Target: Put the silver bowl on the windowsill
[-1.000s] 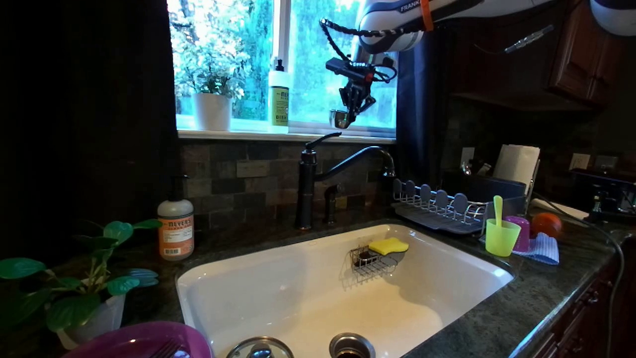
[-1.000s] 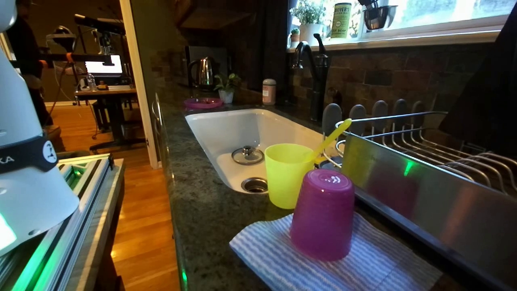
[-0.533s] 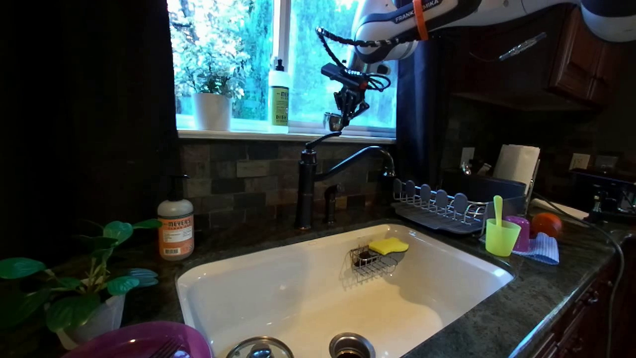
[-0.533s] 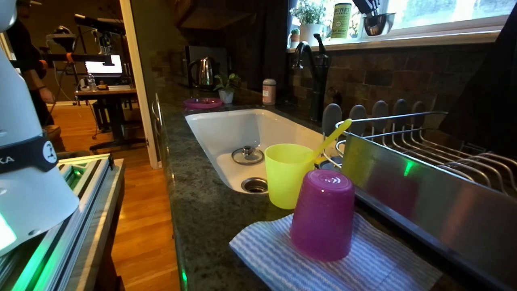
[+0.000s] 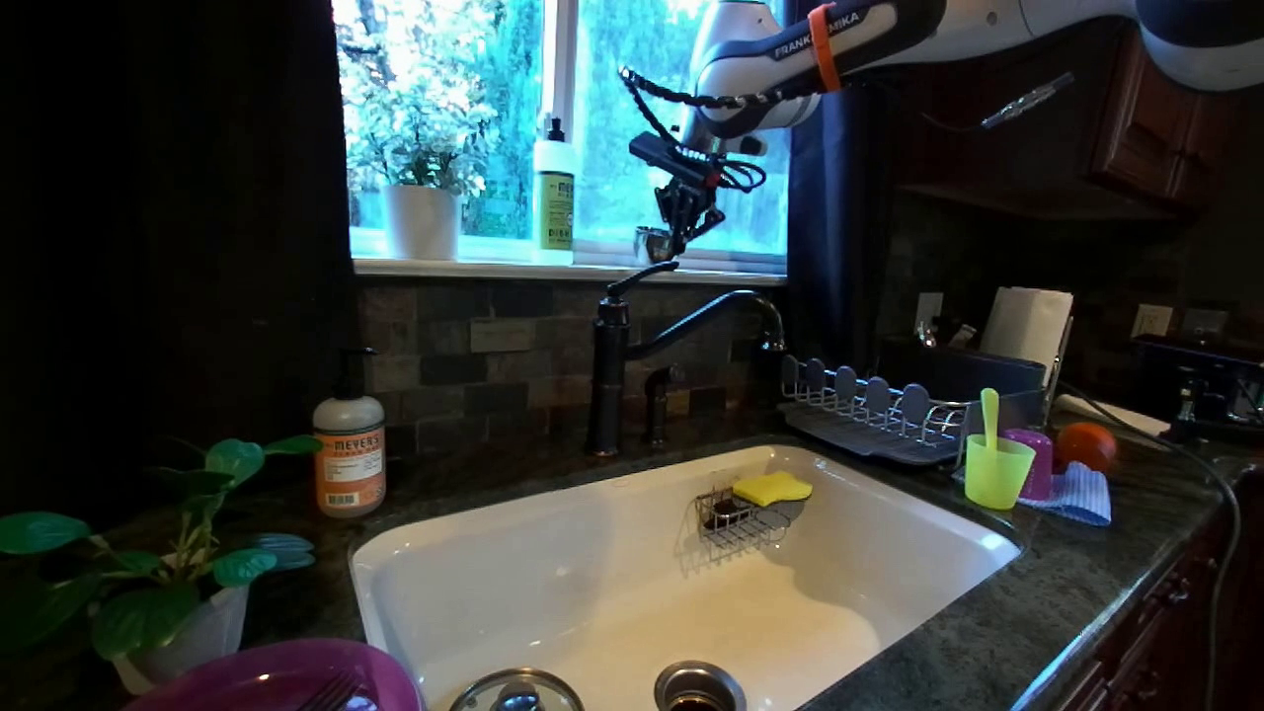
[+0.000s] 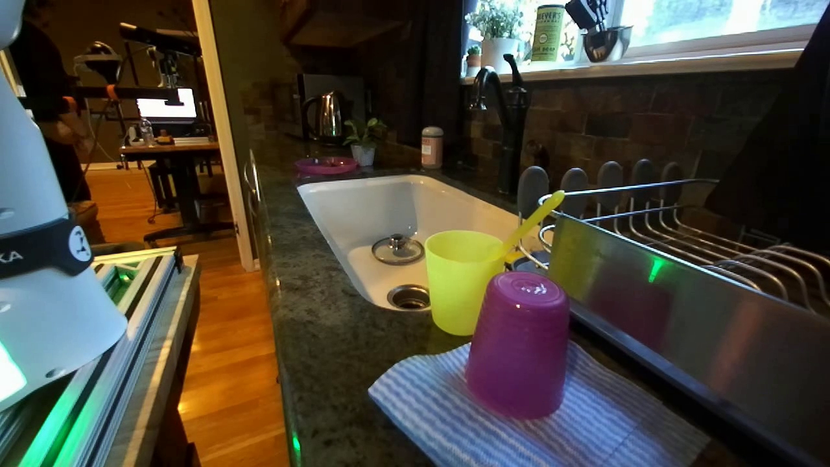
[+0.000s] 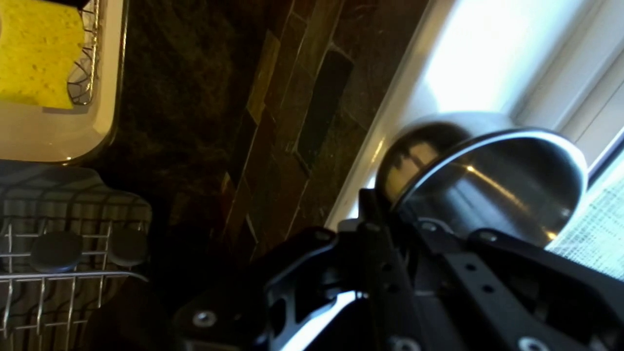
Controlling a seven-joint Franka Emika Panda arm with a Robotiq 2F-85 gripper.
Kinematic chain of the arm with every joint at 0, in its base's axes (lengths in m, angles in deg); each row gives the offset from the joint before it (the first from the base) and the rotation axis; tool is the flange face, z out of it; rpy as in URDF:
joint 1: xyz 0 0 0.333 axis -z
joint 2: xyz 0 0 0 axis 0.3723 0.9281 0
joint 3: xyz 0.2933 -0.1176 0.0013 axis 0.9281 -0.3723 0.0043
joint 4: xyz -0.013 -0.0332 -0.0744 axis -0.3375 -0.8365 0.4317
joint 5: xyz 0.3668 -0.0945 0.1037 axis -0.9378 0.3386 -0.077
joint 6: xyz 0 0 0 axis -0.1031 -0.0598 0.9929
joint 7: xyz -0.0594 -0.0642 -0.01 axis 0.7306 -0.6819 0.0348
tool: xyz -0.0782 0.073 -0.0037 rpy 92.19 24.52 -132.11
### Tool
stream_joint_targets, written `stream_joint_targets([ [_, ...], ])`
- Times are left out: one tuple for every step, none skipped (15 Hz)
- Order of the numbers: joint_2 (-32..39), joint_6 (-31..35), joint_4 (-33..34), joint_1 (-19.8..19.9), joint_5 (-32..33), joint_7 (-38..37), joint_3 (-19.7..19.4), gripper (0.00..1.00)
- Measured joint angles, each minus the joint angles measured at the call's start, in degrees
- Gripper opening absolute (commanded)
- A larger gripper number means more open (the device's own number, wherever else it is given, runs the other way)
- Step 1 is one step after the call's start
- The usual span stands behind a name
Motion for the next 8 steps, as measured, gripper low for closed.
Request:
stream_joint_targets([
  [0.15, 0.0, 0.05, -0.25, 0.0, 0.0, -0.24, 0.02],
  [0.29, 0.06, 0.07, -0.48, 0.0, 0.0, -0.48, 0.02],
  [0.39, 0.15, 0.1, -0.7, 0.0, 0.0, -0.74, 0.02],
  [0.45, 0.16, 0.18, -0.86, 0.0, 0.0, -0.93, 0.02],
  [0.57, 0.17, 0.35, -0.99, 0.0, 0.02, -1.11, 0.02],
  [0.74, 0.17, 0.62, -1.11, 0.0, 0.04, -1.29, 0.02],
  [0.93, 0.17, 0.92, -1.19, 0.0, 0.07, -1.42, 0.32],
  [1.11, 0.17, 1.21, -1.24, 0.0, 0.09, -1.53, 0.33],
])
